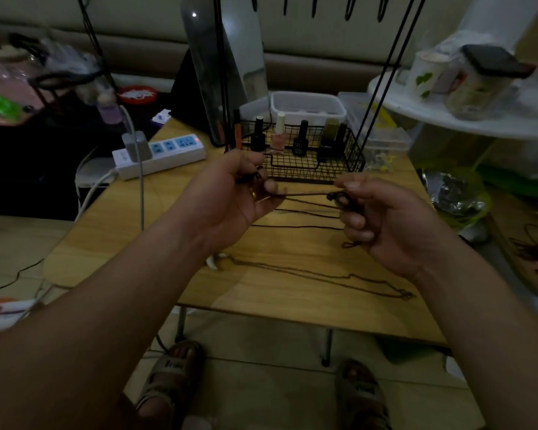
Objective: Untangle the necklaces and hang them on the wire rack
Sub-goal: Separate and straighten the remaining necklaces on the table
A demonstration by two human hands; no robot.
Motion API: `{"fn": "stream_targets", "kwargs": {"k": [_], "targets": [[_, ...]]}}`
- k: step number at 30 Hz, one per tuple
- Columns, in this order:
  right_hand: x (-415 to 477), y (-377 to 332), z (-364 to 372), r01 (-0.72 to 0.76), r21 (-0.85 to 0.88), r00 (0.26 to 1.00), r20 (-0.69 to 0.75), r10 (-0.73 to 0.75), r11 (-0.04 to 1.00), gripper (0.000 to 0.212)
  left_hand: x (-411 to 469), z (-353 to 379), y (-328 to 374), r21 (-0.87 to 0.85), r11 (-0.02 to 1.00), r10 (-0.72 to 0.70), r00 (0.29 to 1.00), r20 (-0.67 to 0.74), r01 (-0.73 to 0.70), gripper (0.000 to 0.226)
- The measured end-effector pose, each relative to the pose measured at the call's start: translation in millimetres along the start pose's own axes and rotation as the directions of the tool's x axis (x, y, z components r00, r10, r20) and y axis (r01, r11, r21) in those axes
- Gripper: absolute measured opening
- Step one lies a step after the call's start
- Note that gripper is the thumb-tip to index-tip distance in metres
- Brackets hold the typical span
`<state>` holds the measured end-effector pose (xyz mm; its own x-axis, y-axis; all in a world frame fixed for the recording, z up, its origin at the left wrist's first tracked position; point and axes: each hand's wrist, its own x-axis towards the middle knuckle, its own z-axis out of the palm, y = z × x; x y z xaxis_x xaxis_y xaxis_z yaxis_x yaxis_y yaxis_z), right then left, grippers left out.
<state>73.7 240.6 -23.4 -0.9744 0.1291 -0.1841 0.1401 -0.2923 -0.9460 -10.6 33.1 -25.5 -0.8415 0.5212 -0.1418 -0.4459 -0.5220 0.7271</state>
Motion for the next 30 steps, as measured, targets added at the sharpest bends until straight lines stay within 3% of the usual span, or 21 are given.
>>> {"fn": "stream_targets", "kwargs": {"k": [7, 12, 17, 24, 30], "targets": [[2, -1, 7, 0.073, 0.029, 0.997, 0.011, -0.073, 0.997, 0.020, -5, 7, -9, 0.321, 0.947, -0.039, 0.999, 0.017, 0.032, 0.028], [4, -3, 11, 0.108, 0.062, 0.994, 0.005, -0.108, 0.992, 0.020, -10, 5, -8, 0.576, 0.818, -0.056, 0.997, 0.062, 0.011, 0.026], [3, -7, 12, 0.127, 0.122, 0.990, 0.046, -0.134, 0.984, 0.022, -15, 6, -4, 0.712, 0.702, -0.119, 0.983, 0.137, -0.014, 0.025], [5, -12, 2, 0.180, 0.143, 0.980, 0.057, -0.189, 0.973, 0.031, -14, 3, -6, 0.777, 0.627, -0.173, 0.964, 0.203, -0.051, 0.018], [4, -10, 2, 0.184, 0.110, 0.981, 0.047, -0.190, 0.977, 0.034, -12, 4, -5, 0.706, 0.708, -0.143, 0.977, 0.159, -0.011, 0.024]]}}
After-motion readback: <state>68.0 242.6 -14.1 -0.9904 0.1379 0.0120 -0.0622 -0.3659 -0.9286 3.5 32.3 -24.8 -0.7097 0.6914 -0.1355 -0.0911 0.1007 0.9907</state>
